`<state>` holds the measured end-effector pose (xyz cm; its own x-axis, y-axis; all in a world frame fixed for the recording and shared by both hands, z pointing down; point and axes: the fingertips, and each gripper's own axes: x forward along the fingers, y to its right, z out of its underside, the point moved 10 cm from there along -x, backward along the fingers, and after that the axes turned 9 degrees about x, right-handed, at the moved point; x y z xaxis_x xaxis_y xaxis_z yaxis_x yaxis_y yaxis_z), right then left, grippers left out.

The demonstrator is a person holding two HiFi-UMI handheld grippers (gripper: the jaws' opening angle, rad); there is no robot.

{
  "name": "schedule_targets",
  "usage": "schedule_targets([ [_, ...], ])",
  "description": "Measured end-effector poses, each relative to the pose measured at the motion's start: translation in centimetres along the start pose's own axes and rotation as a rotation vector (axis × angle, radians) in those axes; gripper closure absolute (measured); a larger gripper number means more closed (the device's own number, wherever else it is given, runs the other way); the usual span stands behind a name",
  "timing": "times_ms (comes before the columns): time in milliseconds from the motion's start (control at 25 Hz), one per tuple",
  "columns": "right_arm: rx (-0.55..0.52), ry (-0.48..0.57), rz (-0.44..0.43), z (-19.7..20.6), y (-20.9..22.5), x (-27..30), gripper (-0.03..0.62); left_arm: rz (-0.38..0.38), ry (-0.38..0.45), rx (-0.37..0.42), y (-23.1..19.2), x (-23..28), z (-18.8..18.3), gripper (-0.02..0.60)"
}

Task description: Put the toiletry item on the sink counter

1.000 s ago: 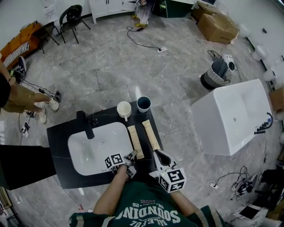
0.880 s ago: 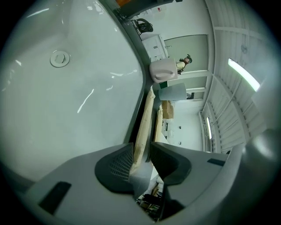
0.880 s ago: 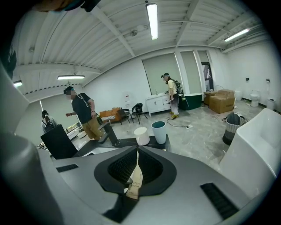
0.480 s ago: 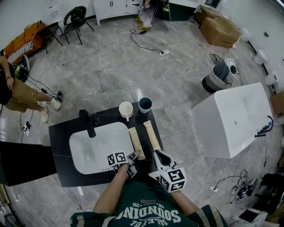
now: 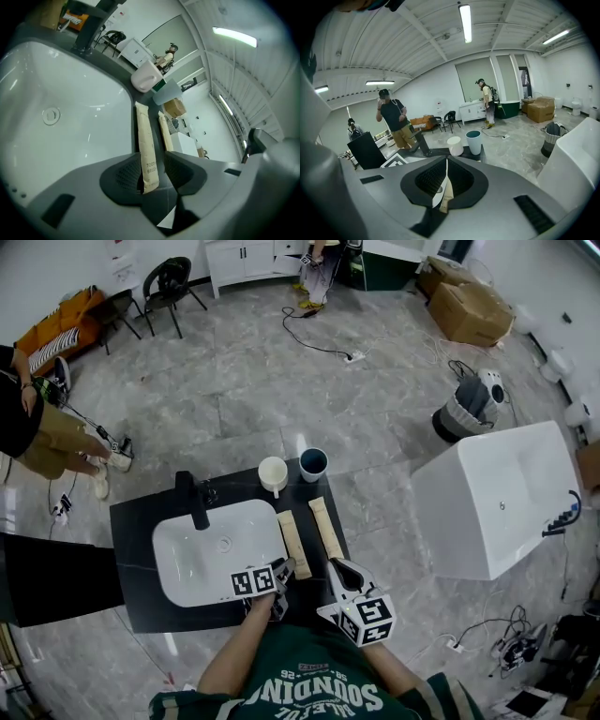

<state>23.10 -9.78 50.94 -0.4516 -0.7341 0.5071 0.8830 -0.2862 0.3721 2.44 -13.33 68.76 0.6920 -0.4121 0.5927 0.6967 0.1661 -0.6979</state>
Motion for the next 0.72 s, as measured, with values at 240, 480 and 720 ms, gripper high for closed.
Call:
schedule_targets([
  [240, -0.023, 0.009, -0.030, -0.6, -0.9, 0.7, 0.551, -0.013, 0.112, 0.222, 2.2, -3.2, -2.3, 0.555],
  [480, -0.039, 0.015, -0.065, -1.2, -1.9, 1.6, 0.551, -0.037, 0.215, 0.408, 4.5, -6.3, -3.7, 0.572],
  [720, -0.060, 0.021, -0.107, -1.7, -2.7, 2.3, 0.551, -0.106, 0.234, 0.614, 6.7, -8.5, -4.6, 0.571],
])
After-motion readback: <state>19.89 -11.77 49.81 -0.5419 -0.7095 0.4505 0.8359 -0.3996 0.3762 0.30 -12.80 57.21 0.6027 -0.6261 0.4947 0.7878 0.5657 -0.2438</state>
